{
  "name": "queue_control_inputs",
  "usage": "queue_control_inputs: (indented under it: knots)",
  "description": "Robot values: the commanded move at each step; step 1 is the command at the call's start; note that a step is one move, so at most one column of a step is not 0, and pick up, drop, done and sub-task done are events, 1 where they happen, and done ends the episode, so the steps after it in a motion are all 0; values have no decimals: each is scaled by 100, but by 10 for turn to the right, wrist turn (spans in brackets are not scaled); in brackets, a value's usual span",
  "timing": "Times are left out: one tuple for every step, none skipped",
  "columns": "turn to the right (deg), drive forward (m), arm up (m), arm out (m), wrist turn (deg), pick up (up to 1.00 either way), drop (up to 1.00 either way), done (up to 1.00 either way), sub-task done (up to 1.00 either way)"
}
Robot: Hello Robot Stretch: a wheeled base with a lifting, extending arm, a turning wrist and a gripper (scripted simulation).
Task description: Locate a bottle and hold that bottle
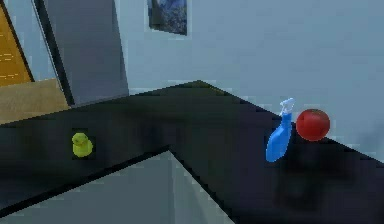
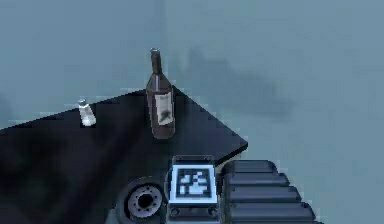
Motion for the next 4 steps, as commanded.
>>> queue_control_inputs:
  knots:
    - [0, 0, 0, 28, 0, 0, 0, 0, 0]
    - [0, 0, 0, 0, 450, 0, 0, 0, 0]
    - [0, 0, 0, 0, 450, 0, 0, 0, 0]
    - [0, 0, 0, 0, 450, 0, 0, 0, 0]
